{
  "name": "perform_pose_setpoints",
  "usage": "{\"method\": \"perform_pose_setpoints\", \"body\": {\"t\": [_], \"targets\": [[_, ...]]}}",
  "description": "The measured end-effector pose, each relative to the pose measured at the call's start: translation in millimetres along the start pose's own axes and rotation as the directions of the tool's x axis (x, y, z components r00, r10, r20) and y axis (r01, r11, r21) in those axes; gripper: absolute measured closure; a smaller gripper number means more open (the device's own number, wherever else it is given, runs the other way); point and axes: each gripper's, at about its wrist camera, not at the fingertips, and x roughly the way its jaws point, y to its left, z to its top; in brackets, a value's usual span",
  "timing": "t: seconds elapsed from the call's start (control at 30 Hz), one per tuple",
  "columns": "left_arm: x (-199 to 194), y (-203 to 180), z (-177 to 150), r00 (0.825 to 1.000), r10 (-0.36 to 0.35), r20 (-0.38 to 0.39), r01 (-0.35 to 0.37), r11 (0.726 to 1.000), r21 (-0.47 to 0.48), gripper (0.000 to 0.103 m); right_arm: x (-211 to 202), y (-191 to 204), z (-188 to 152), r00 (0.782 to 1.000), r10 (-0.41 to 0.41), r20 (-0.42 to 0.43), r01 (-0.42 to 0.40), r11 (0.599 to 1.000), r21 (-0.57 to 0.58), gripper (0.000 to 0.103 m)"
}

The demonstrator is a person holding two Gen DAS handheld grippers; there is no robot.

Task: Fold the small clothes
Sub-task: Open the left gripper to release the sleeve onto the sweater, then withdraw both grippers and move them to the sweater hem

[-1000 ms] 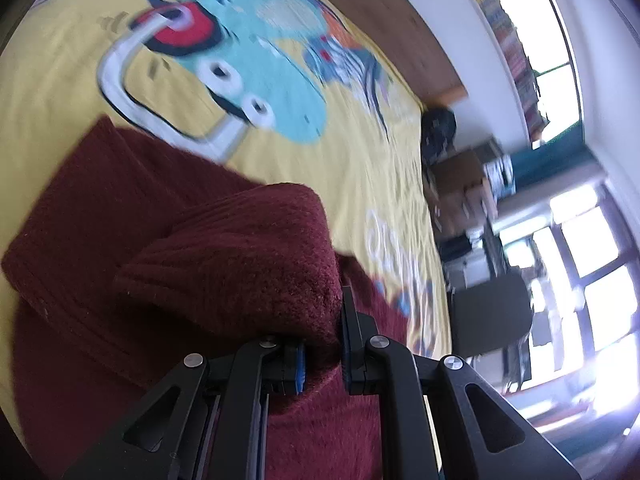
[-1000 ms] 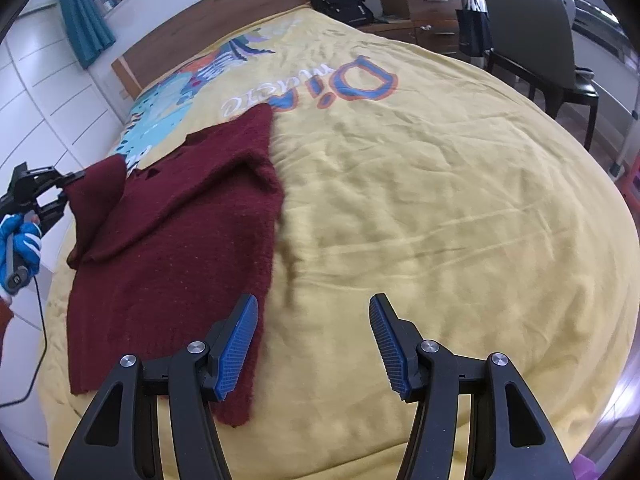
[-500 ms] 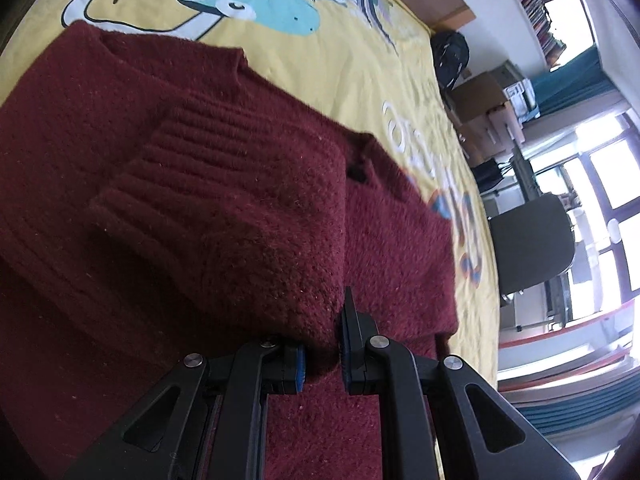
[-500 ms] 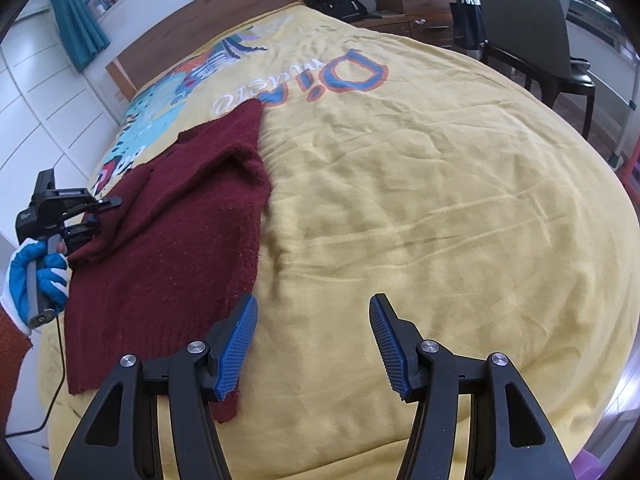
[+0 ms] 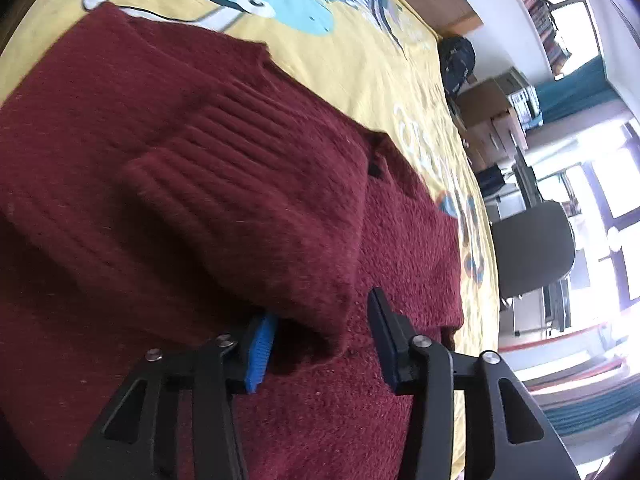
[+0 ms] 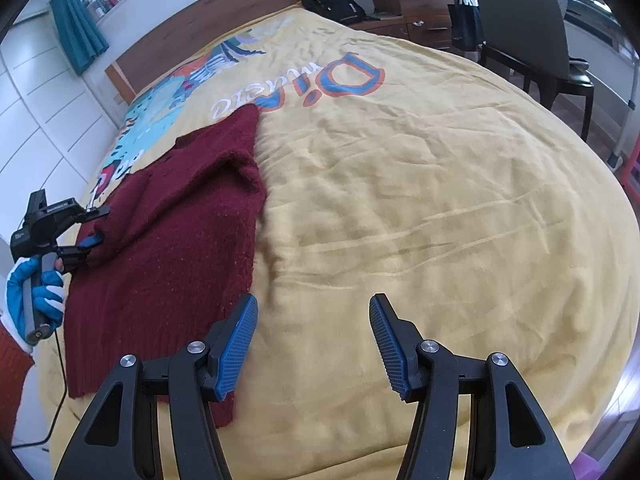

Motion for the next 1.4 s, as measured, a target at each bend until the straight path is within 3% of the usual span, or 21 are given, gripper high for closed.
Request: {"method": "perform_pose_setpoints", "body": {"t": [0.23,0.37,0.43,0.53,0.63,0.9,0.97,1.03,1.13,1.3,1.4], "targets": [[-16.9,26.9,20.0,0.997,0.004,0.076,0.006,0.992,-0.122,0.059,0.8,-2.3,1.2,1.0,-0.005,-0.004,0.005,1.0,-0.002,0.043],[-17.8,29.1,25.7,0.996,-0.016,0.093,0.028,0.99,-0.136,0.06,1.8,-7.0,2.6,1.0,-0.012,-0.005,0.012,1.0,0.003,0.043],[-16.5,24.4,26.4,0.996,-0.036,0.083,0.046,0.991,-0.128,0.079,2.2,-8.6,3.3,1.0,-0.012,-0.005,0.012,1.0,0.006,0.043],[-13.6,10.0,23.5,0.995,-0.069,0.066,0.075,0.993,-0.087,0.088,2.2,-9.6,3.5,1.0,-0.011,-0.004,0.011,1.0,0.004,0.043],[-7.5,-10.4,17.2,0.995,-0.091,0.034,0.092,0.995,-0.028,0.089,2.0,-9.8,3.5,1.0,-0.011,-0.004,0.011,1.0,0.008,0.043],[20.9,-53.9,-6.7,0.994,-0.087,-0.068,0.094,0.99,0.104,0.089,0.2,-18.2,2.1,1.0,-0.014,-0.002,0.014,1.0,0.023,0.043],[28.9,-59.0,-13.1,0.993,-0.076,-0.095,0.087,0.988,0.126,0.083,-0.6,-20.4,1.6,1.0,-0.017,-0.001,0.017,0.999,0.027,0.043],[36.1,-64.0,-18.8,0.99,-0.068,-0.124,0.086,0.986,0.146,0.069,-1.1,-22.4,1.4,1.0,-0.02,-0.001,0.02,0.999,0.029,0.043],[38.8,-72.1,-27.8,0.985,-0.071,-0.16,0.102,0.975,0.199,0.065,-2.1,-24.5,1.5,1.0,-0.021,0.003,0.021,0.999,0.033,0.043],[18.7,-72.4,-22.3,0.99,-0.096,-0.107,0.119,0.965,0.235,0.065,-2.1,-24.6,1.9,1.0,-0.018,0.007,0.018,0.999,0.033,0.043],[6.7,-59.0,-18.8,0.999,-0.016,-0.042,0.026,0.966,0.258,0.065,-1.9,-23.7,2.0,1.0,-0.016,0.006,0.016,0.999,0.03,0.043]]}}
